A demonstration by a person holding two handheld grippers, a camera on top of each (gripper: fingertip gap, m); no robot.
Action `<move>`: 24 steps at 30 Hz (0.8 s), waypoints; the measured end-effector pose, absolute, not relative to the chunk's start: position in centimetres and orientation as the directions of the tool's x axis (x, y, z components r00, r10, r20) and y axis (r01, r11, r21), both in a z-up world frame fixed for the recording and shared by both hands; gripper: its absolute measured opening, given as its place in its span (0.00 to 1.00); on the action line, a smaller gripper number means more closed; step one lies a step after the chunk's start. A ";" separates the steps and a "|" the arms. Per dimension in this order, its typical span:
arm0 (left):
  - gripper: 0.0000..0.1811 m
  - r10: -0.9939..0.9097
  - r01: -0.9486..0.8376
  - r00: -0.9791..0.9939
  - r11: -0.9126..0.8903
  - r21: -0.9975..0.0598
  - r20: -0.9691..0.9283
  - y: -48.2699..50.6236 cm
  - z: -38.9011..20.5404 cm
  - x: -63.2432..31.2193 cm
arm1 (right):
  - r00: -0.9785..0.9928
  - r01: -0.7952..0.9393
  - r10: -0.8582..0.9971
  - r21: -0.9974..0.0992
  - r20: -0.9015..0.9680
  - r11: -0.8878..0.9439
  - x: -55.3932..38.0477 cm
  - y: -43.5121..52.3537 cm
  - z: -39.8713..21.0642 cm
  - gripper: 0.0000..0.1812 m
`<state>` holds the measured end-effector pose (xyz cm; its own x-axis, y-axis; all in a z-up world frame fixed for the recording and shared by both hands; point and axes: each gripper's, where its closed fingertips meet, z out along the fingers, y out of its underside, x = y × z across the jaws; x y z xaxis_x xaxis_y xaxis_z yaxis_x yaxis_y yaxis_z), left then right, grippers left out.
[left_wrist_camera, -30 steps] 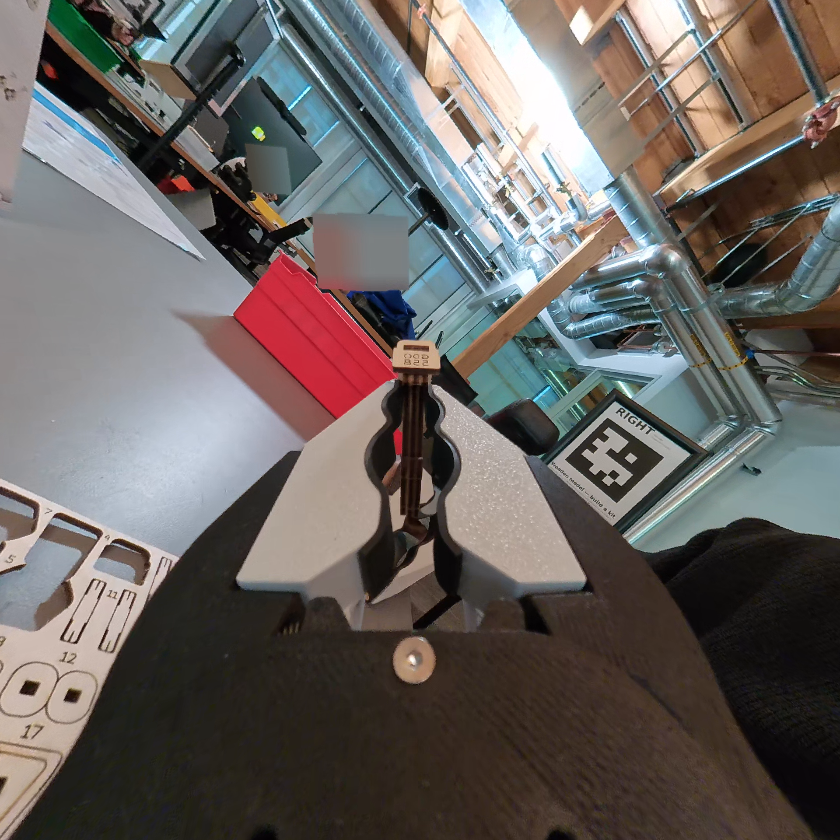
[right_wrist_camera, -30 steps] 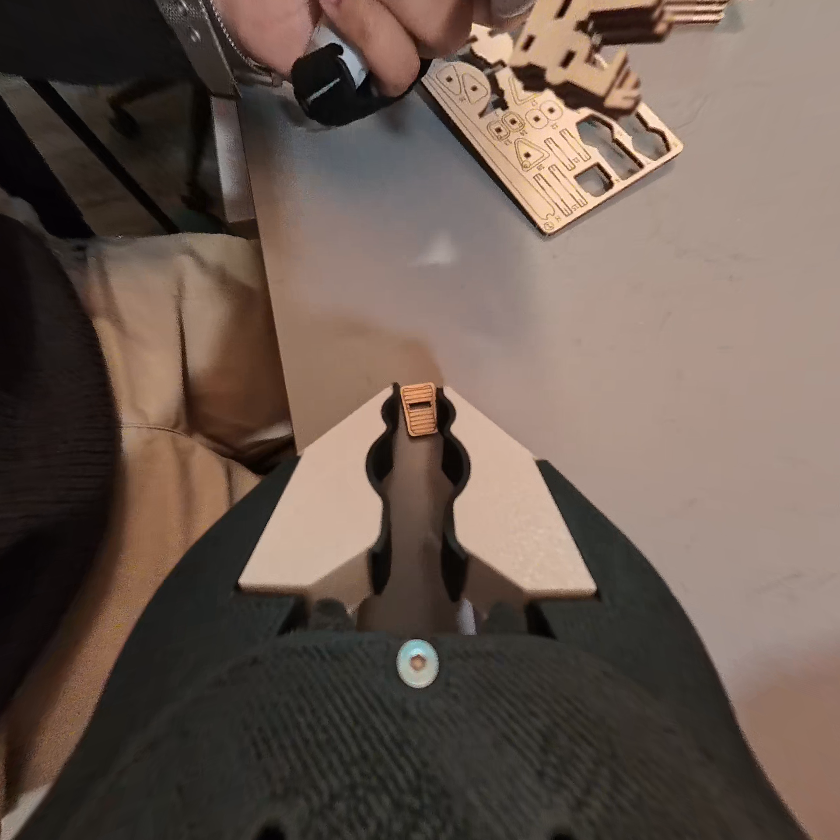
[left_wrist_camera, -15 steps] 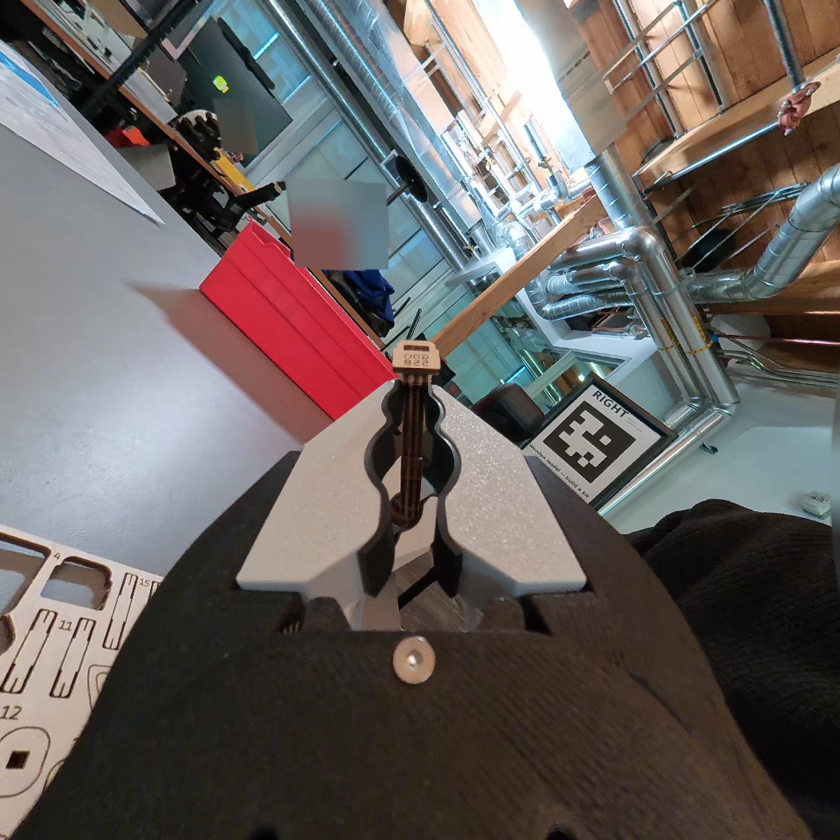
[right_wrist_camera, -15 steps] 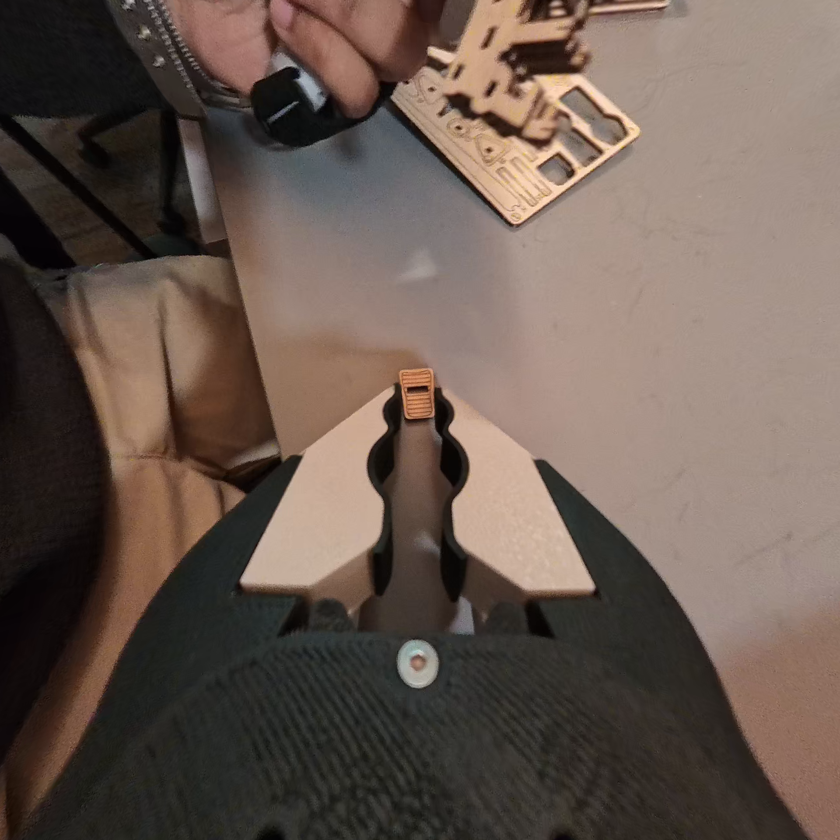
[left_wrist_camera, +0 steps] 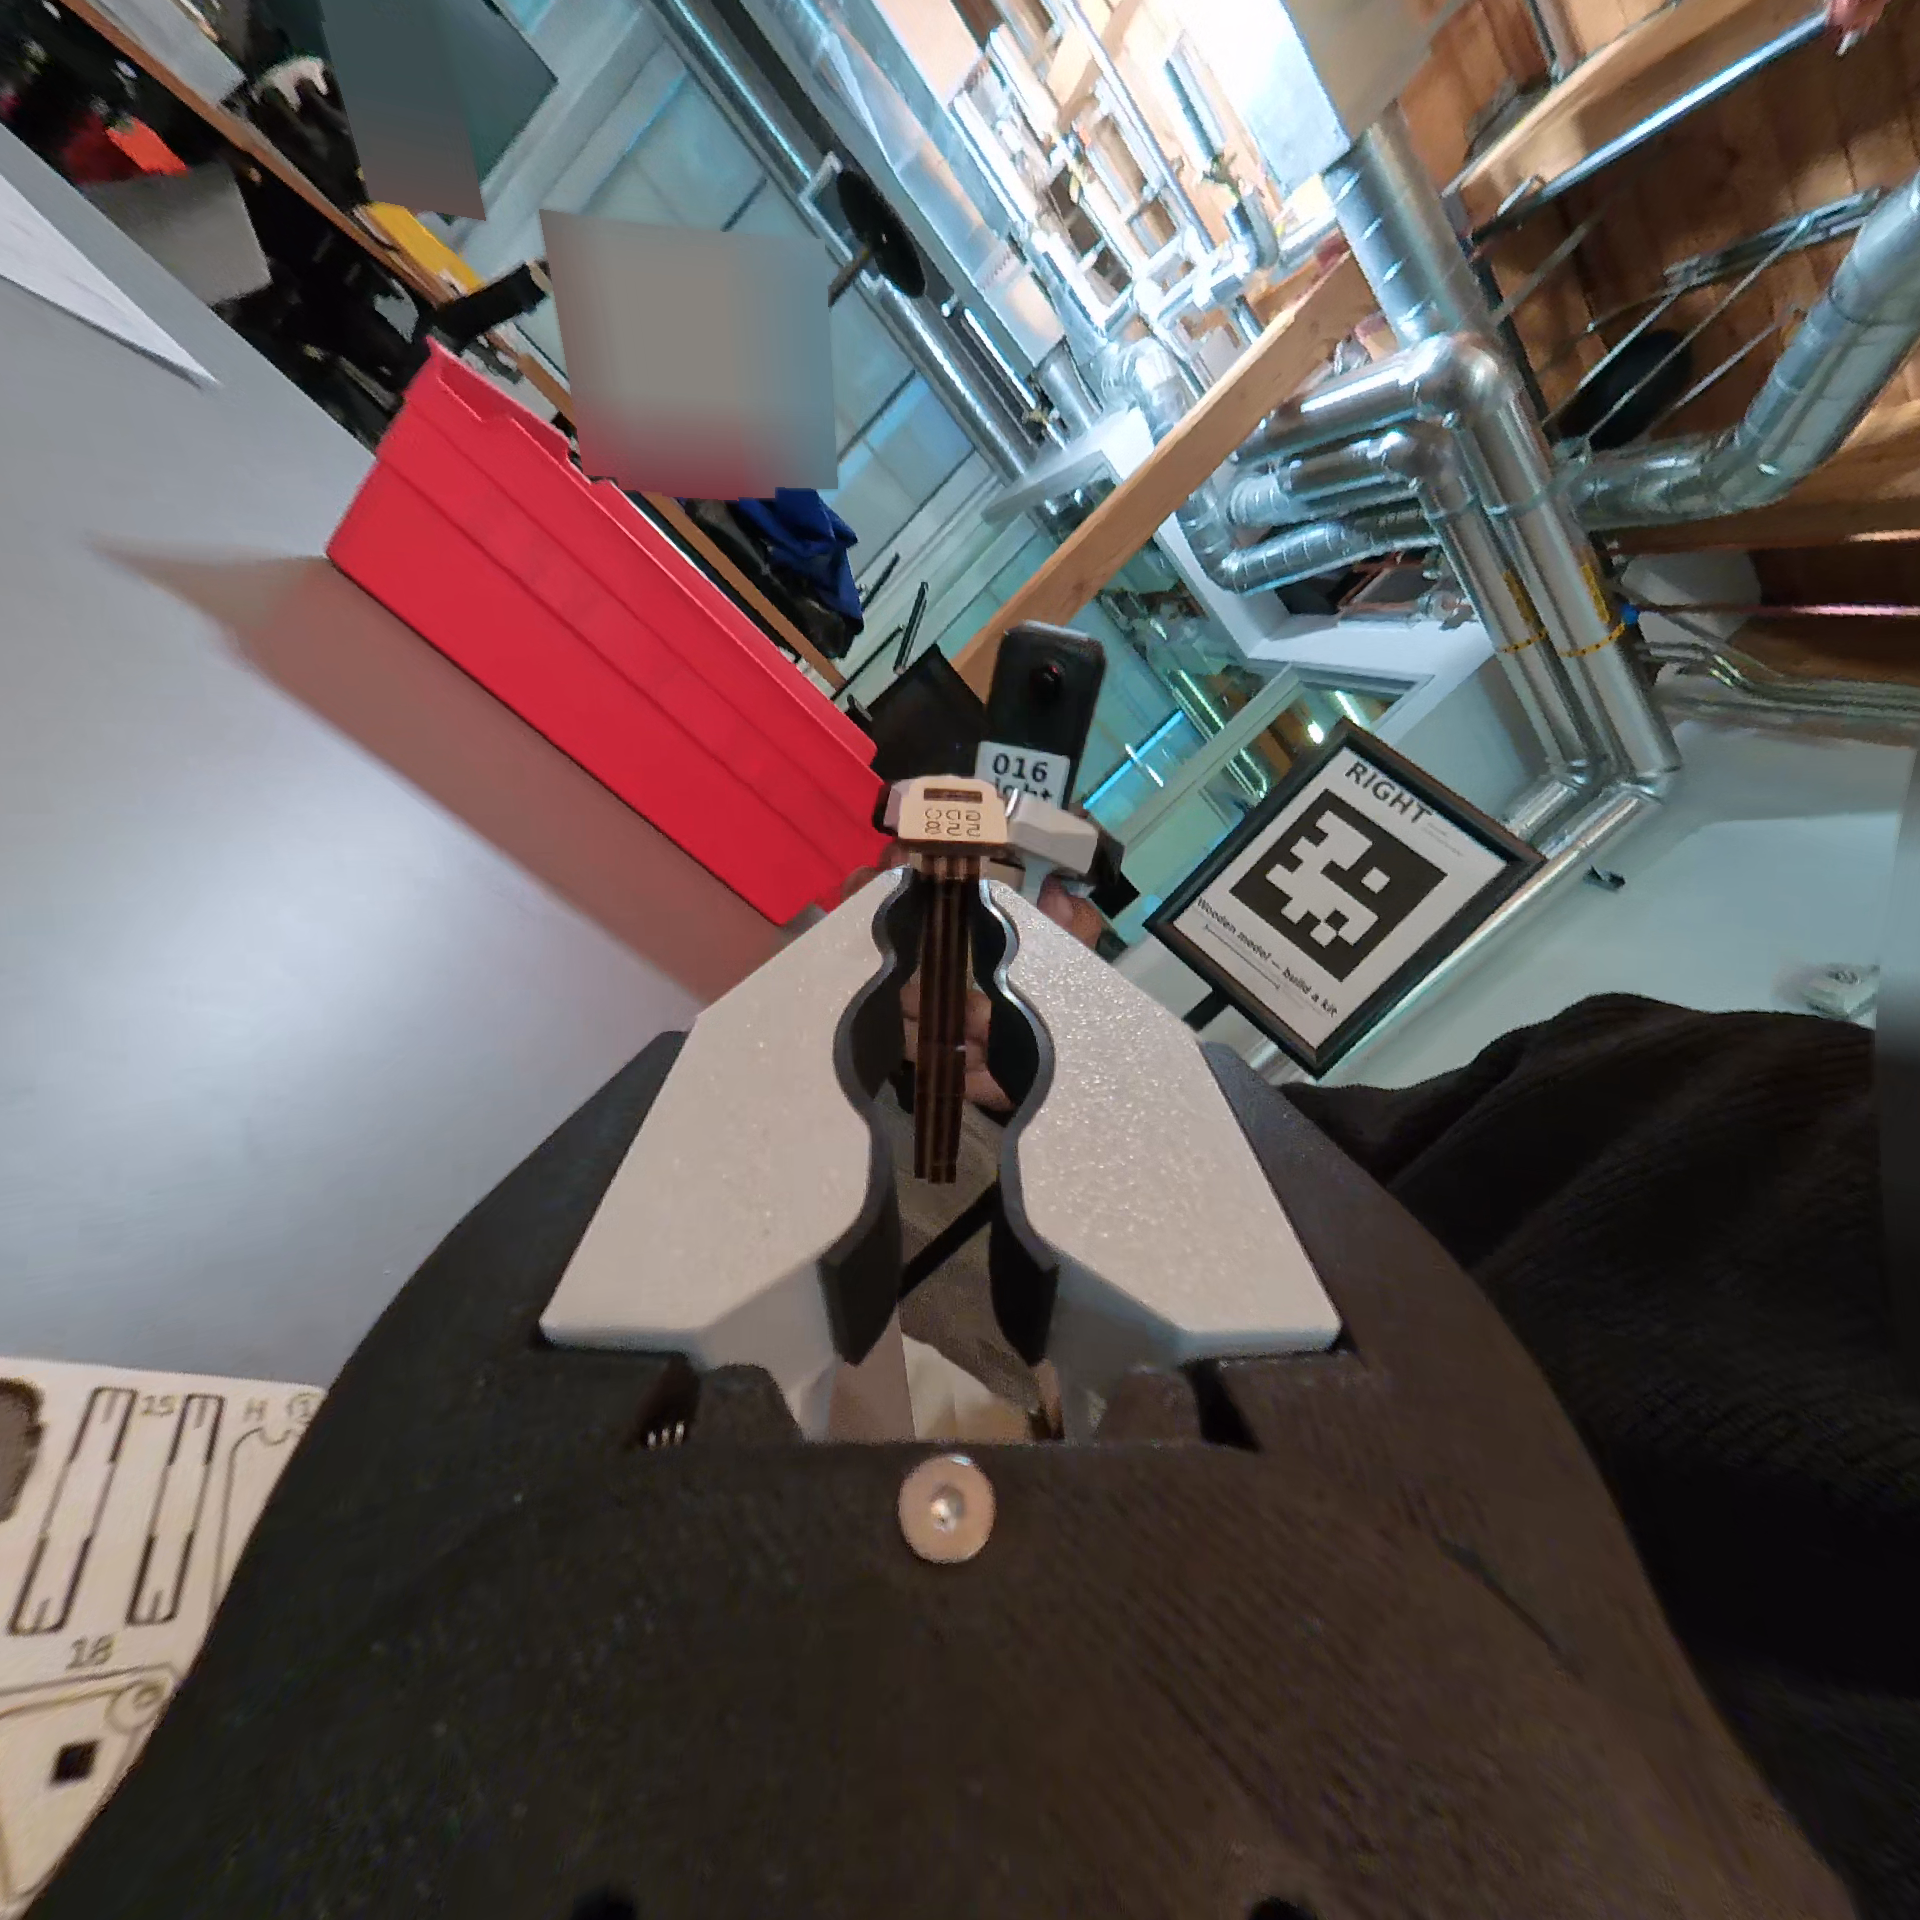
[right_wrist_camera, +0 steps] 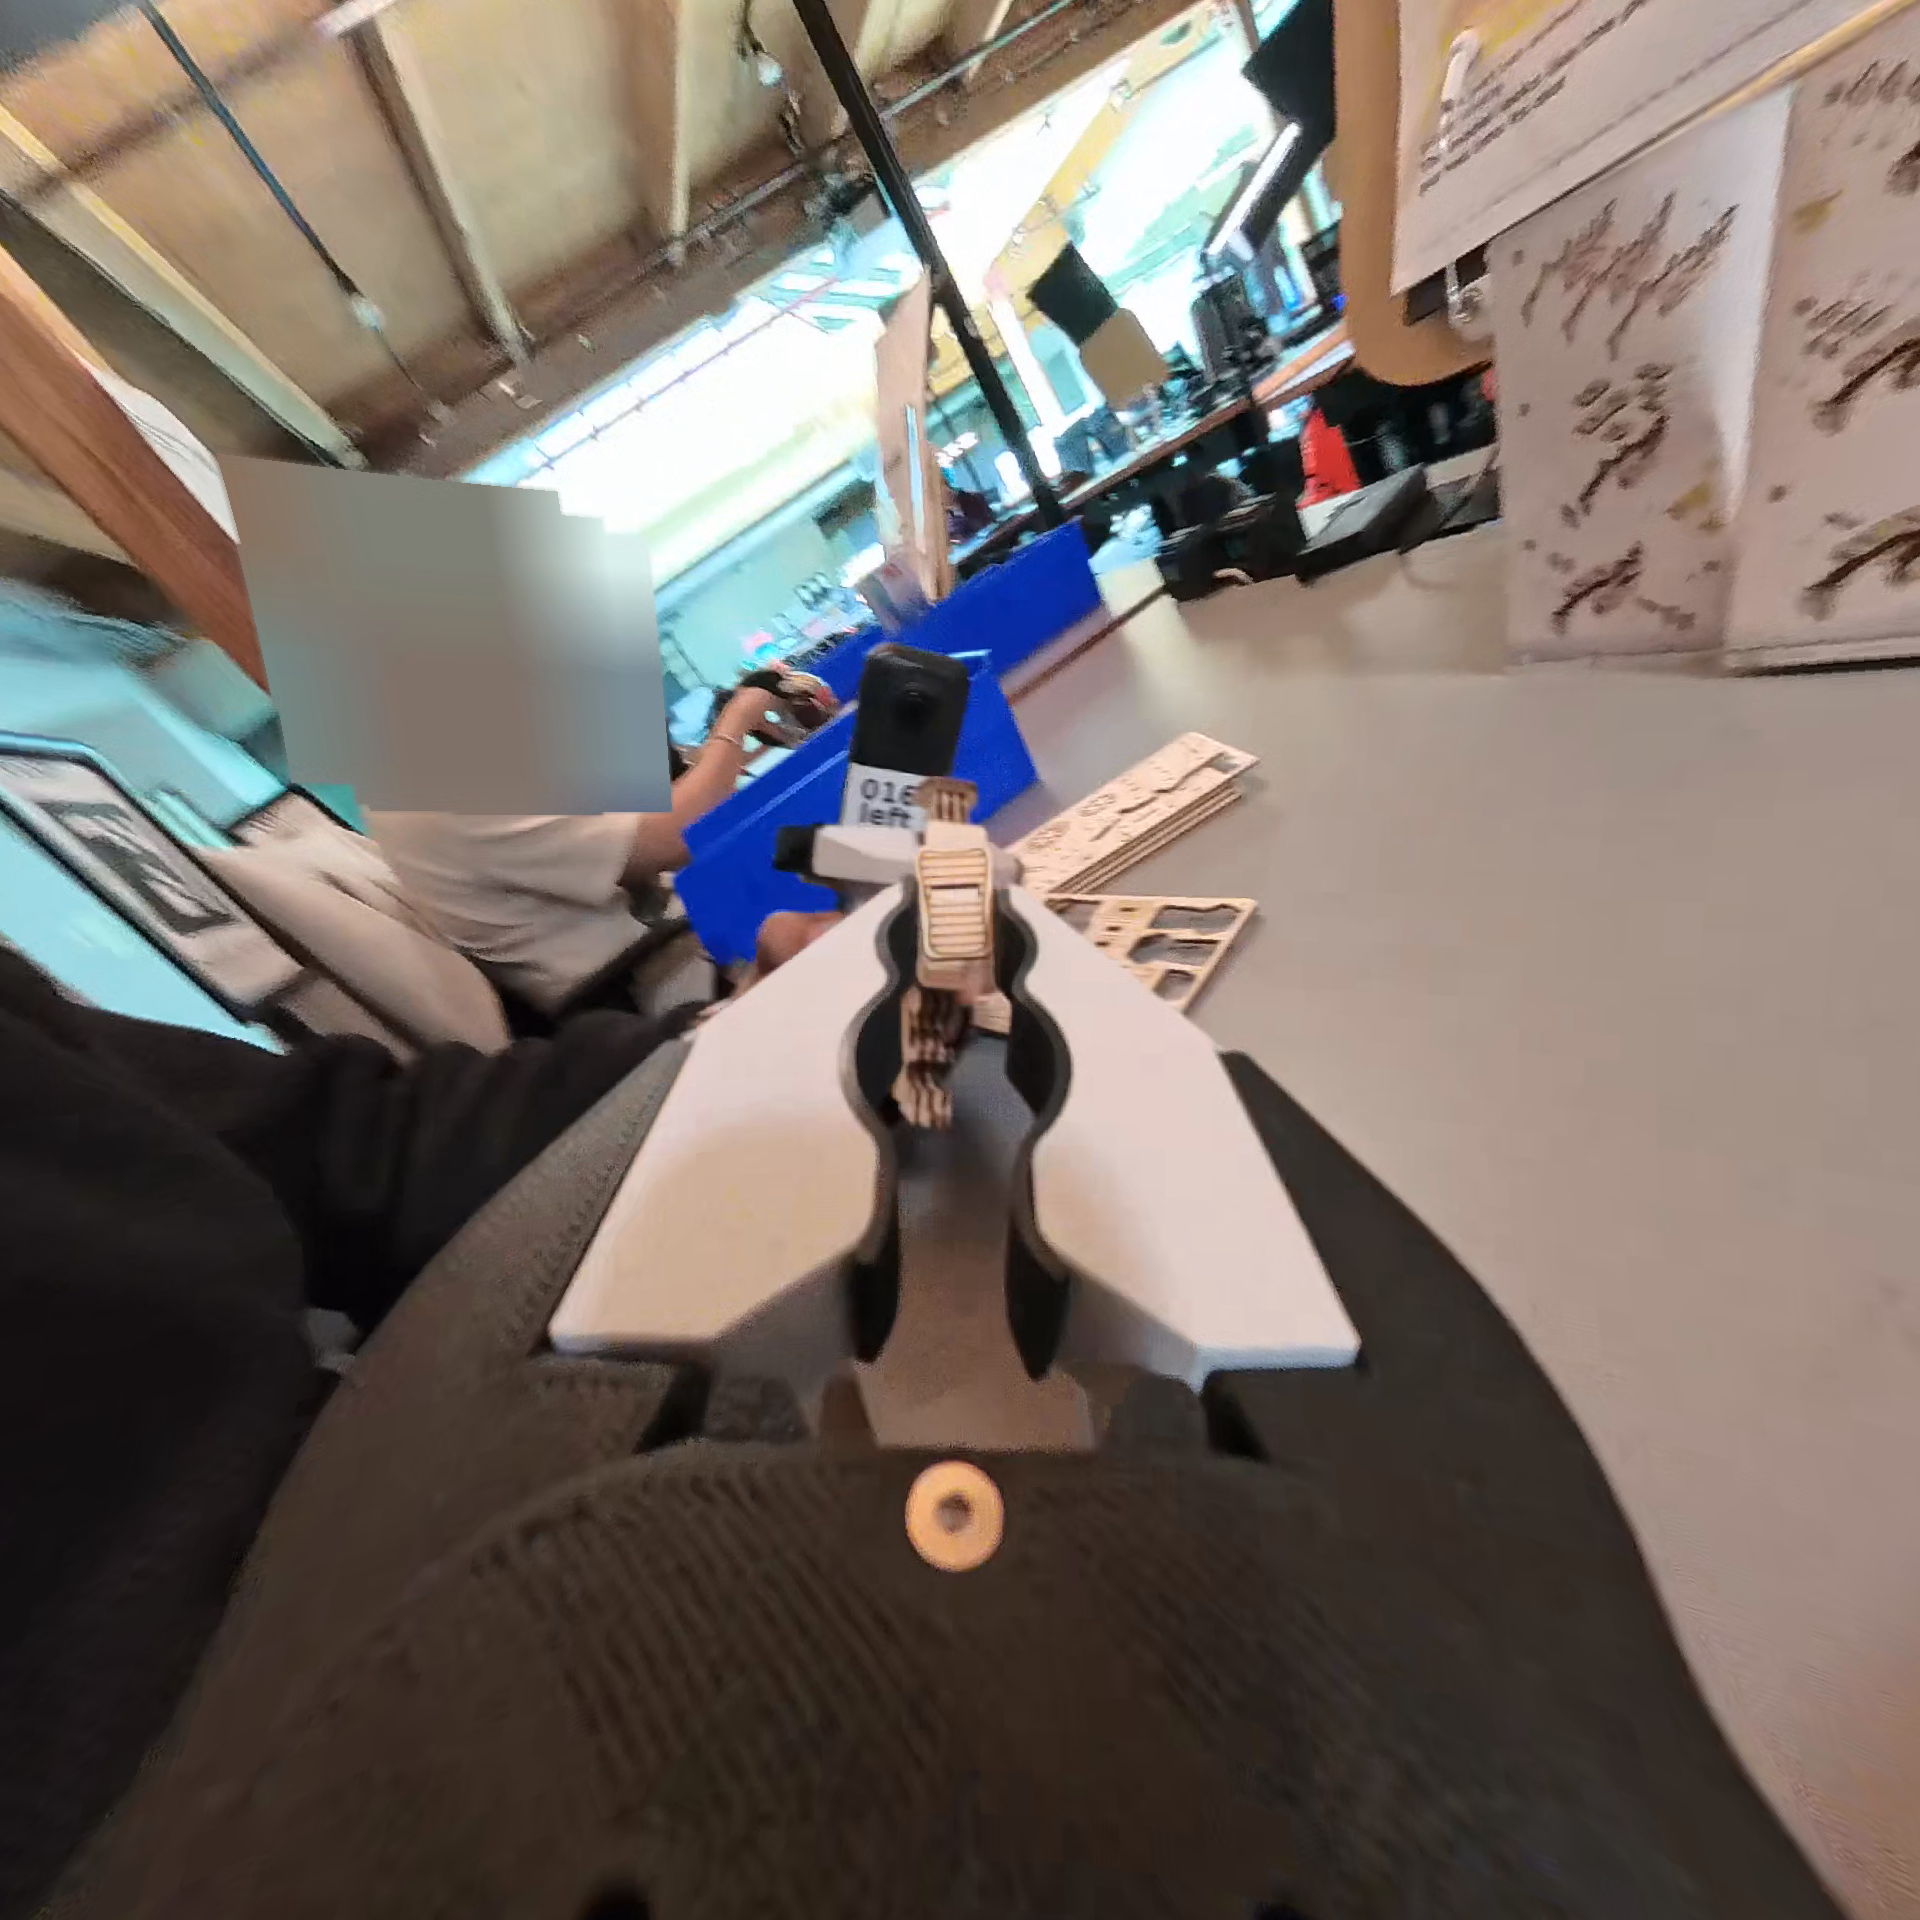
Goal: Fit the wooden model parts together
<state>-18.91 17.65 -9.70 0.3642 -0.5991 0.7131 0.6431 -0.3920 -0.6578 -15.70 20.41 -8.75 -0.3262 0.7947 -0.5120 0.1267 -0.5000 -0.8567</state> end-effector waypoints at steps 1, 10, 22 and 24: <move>0.04 -0.601 0.631 0.362 -0.404 -0.662 0.713 17.7 -9.8 -18.4 | -0.347 0.136 0.766 -0.837 -0.542 -0.531 -15.7 20.1 -8.7 0.07; 0.04 -0.628 0.553 0.389 -0.426 -0.716 0.674 17.4 -10.2 -16.0 | -0.403 0.204 0.701 -0.805 -0.588 -0.557 -16.0 18.4 -9.4 0.07; 0.04 -0.639 0.571 0.405 -0.382 -0.727 0.654 17.3 -9.5 -16.2 | -0.421 0.209 0.659 -0.774 -0.623 -0.598 -16.2 17.9 -9.2 0.07; 0.04 -0.642 0.565 0.411 -0.378 -0.733 0.648 17.2 -9.4 -16.1 | -0.423 0.206 0.661 -0.775 -0.621 -0.597 -16.2 17.9 -9.1 0.07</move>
<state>-16.13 17.25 -9.45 0.4108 -0.6417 0.6476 0.5652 -0.3781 -0.7332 -16.19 17.86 -9.10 -0.4226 0.6605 -0.6206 0.2056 -0.5970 -0.7755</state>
